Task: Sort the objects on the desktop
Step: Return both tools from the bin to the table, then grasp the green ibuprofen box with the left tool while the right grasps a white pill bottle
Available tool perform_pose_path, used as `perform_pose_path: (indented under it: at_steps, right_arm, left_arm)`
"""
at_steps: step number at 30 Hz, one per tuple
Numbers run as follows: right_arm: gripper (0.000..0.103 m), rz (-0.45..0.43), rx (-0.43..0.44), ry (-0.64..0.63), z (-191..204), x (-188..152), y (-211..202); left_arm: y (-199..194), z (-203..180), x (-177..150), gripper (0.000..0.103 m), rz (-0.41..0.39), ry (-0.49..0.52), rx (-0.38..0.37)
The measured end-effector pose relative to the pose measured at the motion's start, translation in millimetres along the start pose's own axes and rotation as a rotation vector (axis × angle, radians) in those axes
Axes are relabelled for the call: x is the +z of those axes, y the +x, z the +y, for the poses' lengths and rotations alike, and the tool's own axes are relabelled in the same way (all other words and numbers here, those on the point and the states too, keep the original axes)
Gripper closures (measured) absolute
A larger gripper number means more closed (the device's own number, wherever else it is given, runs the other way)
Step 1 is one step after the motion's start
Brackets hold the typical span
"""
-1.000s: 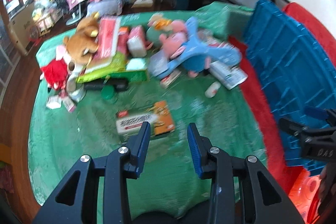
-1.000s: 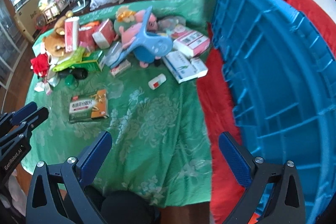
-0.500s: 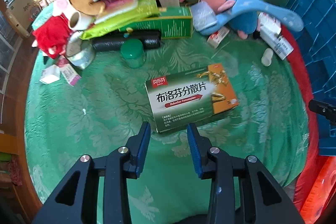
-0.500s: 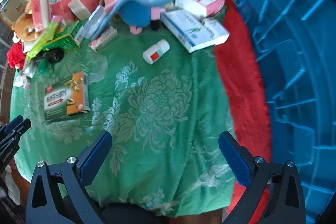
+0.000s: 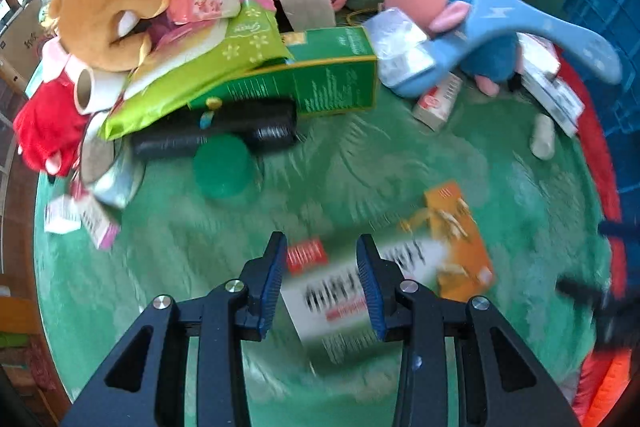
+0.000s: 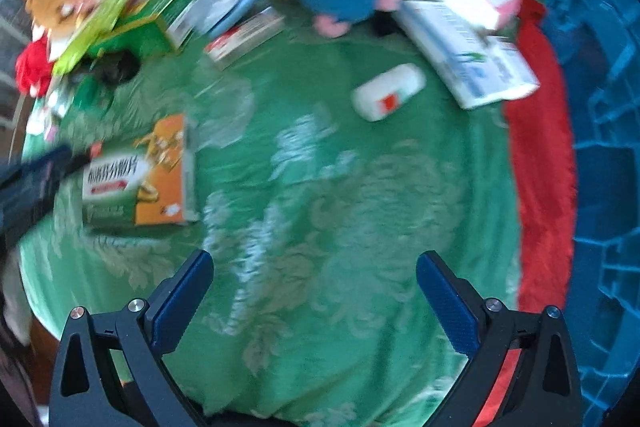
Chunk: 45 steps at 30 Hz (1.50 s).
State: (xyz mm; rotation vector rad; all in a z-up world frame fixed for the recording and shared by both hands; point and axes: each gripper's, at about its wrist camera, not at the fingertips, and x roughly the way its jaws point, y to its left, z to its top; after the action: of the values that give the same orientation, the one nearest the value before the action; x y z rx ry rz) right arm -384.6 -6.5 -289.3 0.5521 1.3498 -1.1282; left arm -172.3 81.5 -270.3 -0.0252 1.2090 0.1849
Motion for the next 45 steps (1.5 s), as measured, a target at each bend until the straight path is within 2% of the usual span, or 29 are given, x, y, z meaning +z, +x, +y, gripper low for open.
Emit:
perform_pose_path:
  at_steps: [4, 8, 10, 14, 17, 23, 26, 27, 29, 31, 32, 34, 36, 39, 41, 44, 45]
  right_arm:
    - [0.0, 0.029, 0.012, -0.066, 32, 5, 23]
    - [0.0, 0.059, -0.027, -0.128, 57, 14, 48]
    - [0.0, 0.046, -0.072, -0.139, 63, 22, 57]
    - [0.0, -0.04, -0.11, -0.054, 50, 56, 56]
    - [0.001, -0.047, -0.068, 0.009, 37, 76, 53]
    - [0.0, -0.067, -0.048, 0.095, 8, 66, 33]
    - [0.0, -0.059, -0.055, 0.146, -14, 55, 25]
    - [0.0, -0.056, -0.062, 0.166, -23, 50, 22]
    - [0.0, -0.051, -0.069, 0.189, -34, 44, 19]
    - [0.0, -0.042, -0.073, 0.208, -44, 38, 18]
    - [0.0, -0.035, -0.073, 0.216, -48, 35, 19]
    - [0.0, -0.025, -0.073, 0.232, -52, 31, 21]
    - [0.0, -0.025, -0.065, 0.243, -55, 29, 21]
    - [0.0, -0.044, -0.064, 0.263, -60, 33, 17]
    - [0.0, -0.046, -0.059, 0.287, -66, 40, 16]
    - [0.001, -0.054, -0.055, 0.332, -74, 52, 19]
    - [0.006, -0.062, -0.067, 0.347, -75, 57, 20]
  left_arm:
    - [21, 7, 6, 0.067, 0.032, 0.011, 0.018]
    - [21, 12, 3, 0.067, 0.005, 0.013, -0.01]
    - [19, 13, 0, 0.067, -0.002, 0.026, 0.008]
    - [12, 16, -5, 0.067, 0.0, 0.035, -0.015]
    - [4, 8, -4, 0.067, -0.011, 0.045, -0.044]
    - [0, -24, 3, 0.065, -0.014, 0.068, -0.12]
    - [20, -34, 1, 0.051, 0.053, 0.09, -0.099]
    - [21, -36, 0, 0.045, 0.031, 0.097, -0.088]
    - [22, -38, -5, 0.015, 0.031, 0.098, -0.051]
    - [30, -37, -8, 0.002, 0.051, 0.074, -0.068]
    - [36, -37, -9, 0.002, 0.077, 0.06, -0.078]
    - [54, -41, -14, 0.0, 0.157, 0.076, -0.046]
    - [54, -43, -18, 0.0, 0.116, 0.084, -0.029]
    - [54, -37, -16, 0.0, 0.11, 0.039, -0.051]
    - [50, -36, -14, 0.01, 0.09, 0.027, -0.045]
    - [42, -35, -10, 0.011, 0.049, 0.011, -0.046]
    - [40, -35, -9, 0.011, 0.039, 0.005, -0.047]
